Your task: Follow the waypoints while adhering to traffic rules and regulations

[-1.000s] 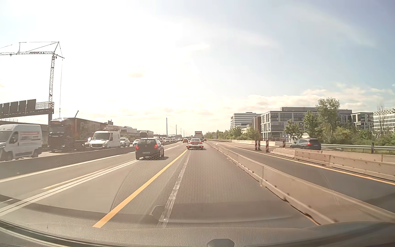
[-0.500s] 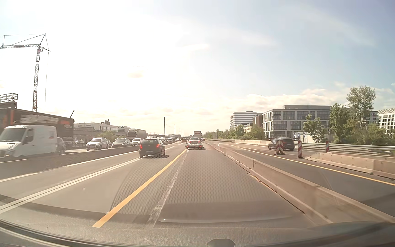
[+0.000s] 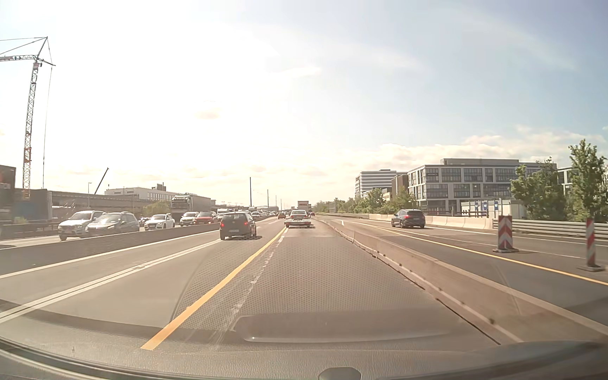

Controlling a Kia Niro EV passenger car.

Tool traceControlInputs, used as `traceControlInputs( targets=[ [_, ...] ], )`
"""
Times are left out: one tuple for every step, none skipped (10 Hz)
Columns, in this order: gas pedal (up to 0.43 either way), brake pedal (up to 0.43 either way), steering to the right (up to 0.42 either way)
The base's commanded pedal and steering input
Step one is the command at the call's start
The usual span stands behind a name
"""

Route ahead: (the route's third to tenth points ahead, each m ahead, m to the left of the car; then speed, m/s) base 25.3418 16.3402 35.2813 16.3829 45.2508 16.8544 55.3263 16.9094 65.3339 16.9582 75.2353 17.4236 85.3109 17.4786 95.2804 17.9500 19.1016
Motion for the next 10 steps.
traceControlInputs(
  targets=[
    [0.0,0.0,-0.004],
    [0.0,0.0,-0.003],
    [0.0,0.0,-0.003],
    [0.0,0.0,-0.003],
    [0.0,0.0,-0.003],
    [0.0,0.0,-0.003],
    [0.0,0.0,-0.003],
    [0.0,0.0,-0.003],
    [0.0,0.0,-0.003],
    [0.0,0.0,-0.004]
  ],
)
